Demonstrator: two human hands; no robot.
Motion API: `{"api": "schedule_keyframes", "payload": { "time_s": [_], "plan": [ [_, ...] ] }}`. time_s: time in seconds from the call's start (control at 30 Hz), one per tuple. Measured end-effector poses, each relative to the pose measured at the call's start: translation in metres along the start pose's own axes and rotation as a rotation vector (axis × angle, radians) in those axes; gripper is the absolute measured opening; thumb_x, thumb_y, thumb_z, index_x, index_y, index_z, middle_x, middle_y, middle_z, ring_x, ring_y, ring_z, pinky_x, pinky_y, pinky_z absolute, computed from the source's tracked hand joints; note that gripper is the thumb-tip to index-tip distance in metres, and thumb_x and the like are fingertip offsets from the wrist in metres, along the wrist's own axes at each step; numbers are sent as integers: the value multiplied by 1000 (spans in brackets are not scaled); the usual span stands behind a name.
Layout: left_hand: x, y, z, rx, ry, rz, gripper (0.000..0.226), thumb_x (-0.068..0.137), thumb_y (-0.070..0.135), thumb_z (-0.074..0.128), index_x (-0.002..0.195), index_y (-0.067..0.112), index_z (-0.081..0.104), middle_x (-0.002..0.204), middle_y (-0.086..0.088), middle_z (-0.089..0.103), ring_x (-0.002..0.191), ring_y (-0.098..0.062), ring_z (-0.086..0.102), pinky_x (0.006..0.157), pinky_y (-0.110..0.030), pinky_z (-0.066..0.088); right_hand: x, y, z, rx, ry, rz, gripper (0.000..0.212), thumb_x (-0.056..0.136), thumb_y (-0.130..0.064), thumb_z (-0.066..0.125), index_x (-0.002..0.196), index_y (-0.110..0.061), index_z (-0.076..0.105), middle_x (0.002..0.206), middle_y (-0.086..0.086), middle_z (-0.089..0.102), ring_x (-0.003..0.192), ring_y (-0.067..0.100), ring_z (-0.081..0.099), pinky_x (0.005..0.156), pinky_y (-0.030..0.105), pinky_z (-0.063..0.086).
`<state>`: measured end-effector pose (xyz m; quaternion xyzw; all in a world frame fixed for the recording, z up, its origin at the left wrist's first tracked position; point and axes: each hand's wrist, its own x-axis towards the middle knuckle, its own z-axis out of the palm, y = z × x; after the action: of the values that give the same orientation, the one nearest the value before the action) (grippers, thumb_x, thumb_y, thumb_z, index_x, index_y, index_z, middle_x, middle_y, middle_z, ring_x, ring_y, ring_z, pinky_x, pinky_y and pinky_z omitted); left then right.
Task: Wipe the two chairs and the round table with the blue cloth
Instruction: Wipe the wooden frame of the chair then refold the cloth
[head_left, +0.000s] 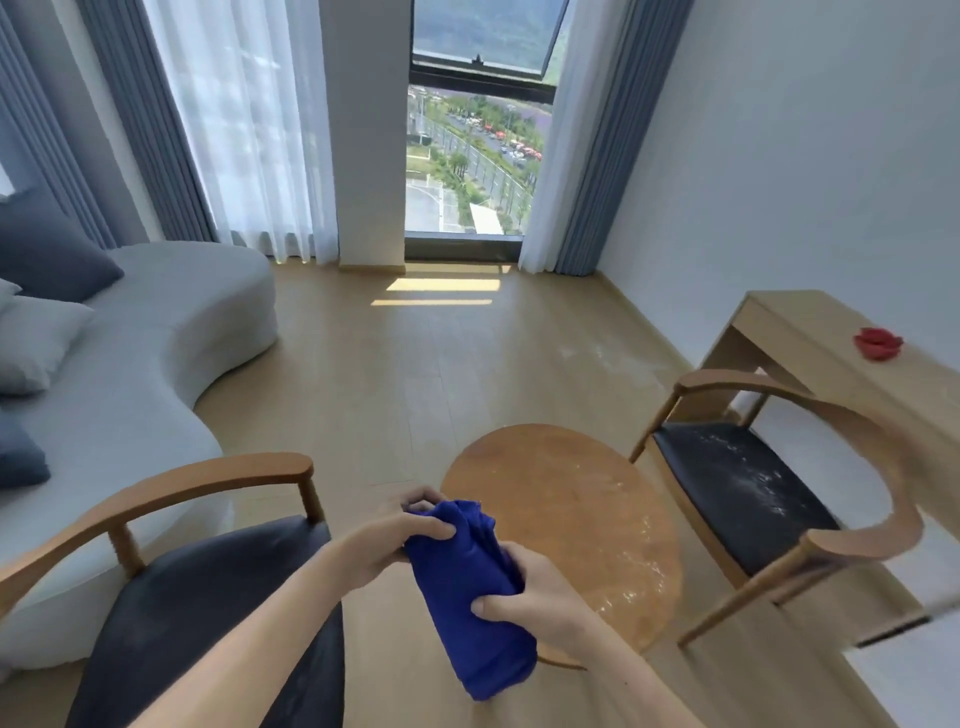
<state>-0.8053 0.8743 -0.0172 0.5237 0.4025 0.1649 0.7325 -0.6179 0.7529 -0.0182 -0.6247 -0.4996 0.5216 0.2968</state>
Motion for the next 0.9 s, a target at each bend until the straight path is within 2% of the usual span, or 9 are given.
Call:
{"api": "schedule_keyframes", "payload": {
  "time_s": [0.13, 0.23, 0.33, 0.43, 0.53, 0.73, 0.9],
  "plan": [
    [37, 9, 77, 45, -65, -16, 34, 65, 15, 77, 95, 11, 60, 105, -18, 67, 94, -27, 63, 77, -38, 51, -26, 42, -67, 41, 38, 35, 46, 69, -25, 76, 112, -24, 60, 107, -3, 70, 97, 17, 66, 86, 36, 56],
    [69, 11, 133, 88, -126, -18, 35, 64, 16, 78, 95, 11, 62, 103, -14, 69, 93, -26, 63, 71, -32, 52, -47, 76, -117, 83, 58, 65, 52, 69, -26, 78, 115, -28, 55, 110, -7, 67, 99, 14, 65, 82, 28, 56],
    [102, 12, 181, 196, -162, -30, 34, 73, 12, 75, 104, 8, 63, 108, -15, 69, 99, -29, 64, 82, -37, 55, -64, 109, -155, 115, 119, 103, 52, 72, -18, 75, 117, -27, 52, 110, -5, 66, 100, 17, 65, 81, 28, 57],
    [128, 9, 212, 309, -188, -51, 32, 78, 12, 71, 109, 12, 63, 112, -12, 67, 105, -29, 63, 90, -40, 55, -70, 131, -181, 93, 172, 123, 47, 73, -19, 71, 115, -30, 52, 109, -7, 66, 98, 15, 65, 81, 27, 56],
    [151, 7, 224, 401, -205, -74, 37, 74, 17, 67, 110, 18, 61, 113, -8, 63, 105, -25, 62, 89, -36, 55, -61, 144, -199, 15, 177, 135, 41, 74, -21, 67, 110, -34, 53, 104, -10, 65, 94, 11, 64, 77, 23, 55],
    [202, -5, 215, 573, -264, -137, 42, 84, 7, 57, 121, 26, 56, 119, -1, 59, 110, -19, 57, 93, -33, 52, -11, 164, -226, -163, 88, 186, 35, 73, -25, 63, 101, -43, 53, 96, -18, 65, 86, 0, 61, 68, 11, 49],
    [258, -16, 198, 563, -242, -166, 37, 82, 5, 55, 115, 23, 55, 117, -1, 57, 106, -18, 57, 88, -30, 54, 46, 179, -246, -246, 28, 258, 39, 71, -31, 59, 108, -44, 52, 100, -17, 64, 91, 7, 61, 79, 25, 54]
  ]
}}
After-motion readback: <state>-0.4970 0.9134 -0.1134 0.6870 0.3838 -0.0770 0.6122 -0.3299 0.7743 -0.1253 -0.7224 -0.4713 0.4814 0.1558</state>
